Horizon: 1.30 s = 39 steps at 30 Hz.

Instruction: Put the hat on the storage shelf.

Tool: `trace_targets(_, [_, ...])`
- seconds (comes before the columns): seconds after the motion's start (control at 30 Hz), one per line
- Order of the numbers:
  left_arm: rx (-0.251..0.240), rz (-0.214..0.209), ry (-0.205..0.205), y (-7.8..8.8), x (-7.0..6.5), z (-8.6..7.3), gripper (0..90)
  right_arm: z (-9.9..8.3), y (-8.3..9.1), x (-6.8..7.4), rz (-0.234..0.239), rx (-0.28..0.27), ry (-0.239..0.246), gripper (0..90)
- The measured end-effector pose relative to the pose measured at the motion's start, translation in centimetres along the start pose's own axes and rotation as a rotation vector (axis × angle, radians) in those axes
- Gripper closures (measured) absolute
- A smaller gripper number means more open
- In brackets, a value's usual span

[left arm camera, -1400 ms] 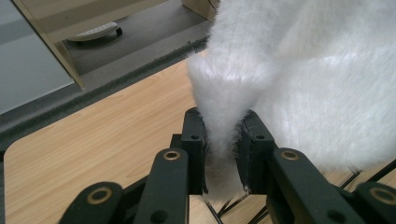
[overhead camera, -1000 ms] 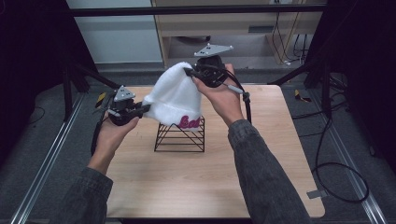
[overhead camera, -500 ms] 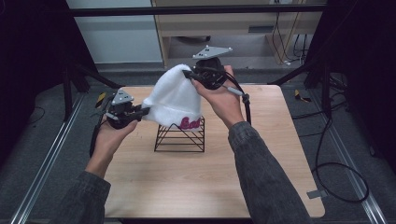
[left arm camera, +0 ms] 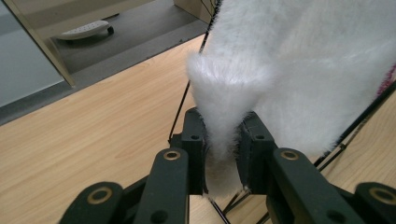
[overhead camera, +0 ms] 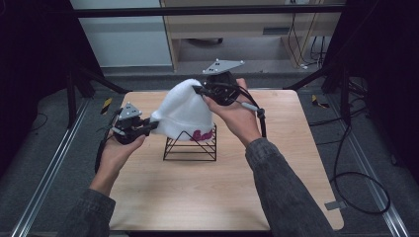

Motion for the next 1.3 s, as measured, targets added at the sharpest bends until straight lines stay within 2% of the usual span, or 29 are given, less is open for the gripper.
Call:
trace_targets(0.3, [0.029, -0.005, 0.002, -0.9, -0.6, -2.8, 74.2, -2.4, -0.5, 1.5, 0.024, 0.046, 0.013, 82.6])
trace_targets(0.43, [0.041, -0.011, 0.021, -1.3, -0.6, -4.0, 74.2, -3.8, -0.9, 2.1, 0.038, 0.07, 0.011, 82.6])
trace_targets(0.97, [0.047, -0.032, 0.032, -1.4, -0.7, -5.1, 74.2, -4.5, -0.9, 3.1, 0.068, 0.079, 0.006, 82.2])
trace_targets(1.3, [0.077, -0.052, 0.037, -2.1, -1.0, -6.6, 73.9, -5.3, -1.2, 3.6, 0.076, 0.103, 0.01, 81.8])
Point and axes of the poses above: each handheld gripper's, and its own axes: y roughly backward along the jaws, z roughly out of its top, x roughly to its left, the point moved 10 cm from there along -y, roughly forward along the jaws, and after that the axes turned 3 degrees about y, right-handed, at the moved point
